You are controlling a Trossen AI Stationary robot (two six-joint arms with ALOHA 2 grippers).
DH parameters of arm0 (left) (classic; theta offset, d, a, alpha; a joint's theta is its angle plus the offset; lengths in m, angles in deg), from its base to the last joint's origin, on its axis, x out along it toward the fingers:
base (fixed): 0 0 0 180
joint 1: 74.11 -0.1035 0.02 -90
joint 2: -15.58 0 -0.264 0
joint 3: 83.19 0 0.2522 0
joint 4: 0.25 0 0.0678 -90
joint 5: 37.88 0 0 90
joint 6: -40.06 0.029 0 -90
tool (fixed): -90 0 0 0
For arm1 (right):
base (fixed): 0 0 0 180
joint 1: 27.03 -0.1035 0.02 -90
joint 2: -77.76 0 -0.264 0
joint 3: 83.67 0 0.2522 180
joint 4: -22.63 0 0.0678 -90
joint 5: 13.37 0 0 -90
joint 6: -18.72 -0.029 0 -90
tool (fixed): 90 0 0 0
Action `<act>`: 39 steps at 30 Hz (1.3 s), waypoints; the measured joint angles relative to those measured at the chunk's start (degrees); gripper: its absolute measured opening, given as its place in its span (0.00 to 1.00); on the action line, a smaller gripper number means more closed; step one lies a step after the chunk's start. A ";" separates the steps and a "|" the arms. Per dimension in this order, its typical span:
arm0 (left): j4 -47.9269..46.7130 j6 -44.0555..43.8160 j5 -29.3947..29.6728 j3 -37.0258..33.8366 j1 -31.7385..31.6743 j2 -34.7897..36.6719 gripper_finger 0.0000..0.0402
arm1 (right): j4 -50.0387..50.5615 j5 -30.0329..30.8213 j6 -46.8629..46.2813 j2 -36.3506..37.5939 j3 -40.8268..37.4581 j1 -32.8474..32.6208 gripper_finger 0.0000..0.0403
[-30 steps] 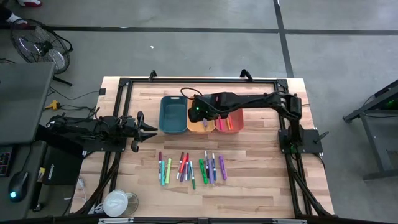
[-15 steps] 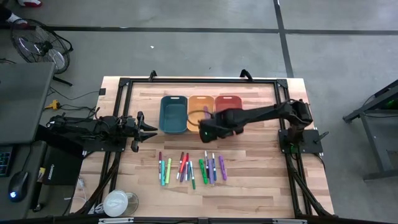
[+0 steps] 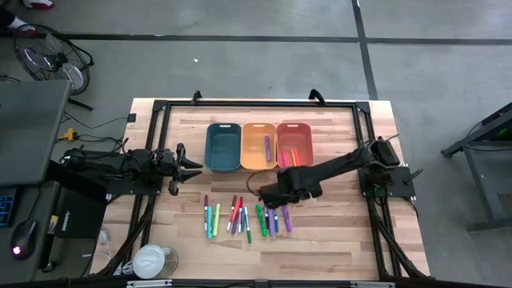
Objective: Pick & Place Markers
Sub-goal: Put the violet highlighter pen into the yellow bin
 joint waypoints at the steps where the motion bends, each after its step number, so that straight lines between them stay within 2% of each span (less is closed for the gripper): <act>1: 0.00 0.02 0.00 0.02 0.00 0.00 0.23 | -0.48 -0.37 -0.11 -0.66 0.00 -0.35 0.49; 21: 0.00 0.02 0.00 0.00 -0.02 0.00 0.23 | -6.49 -6.54 3.48 -9.19 -0.09 -1.93 0.50; 29: 0.00 0.01 0.00 0.01 0.00 -0.01 0.23 | -21.05 -9.49 2.11 -9.09 -8.21 -2.23 0.48; 39: 0.02 0.00 0.00 0.00 -0.02 0.00 0.23 | -23.57 -9.62 1.56 -9.02 -11.28 -2.21 0.43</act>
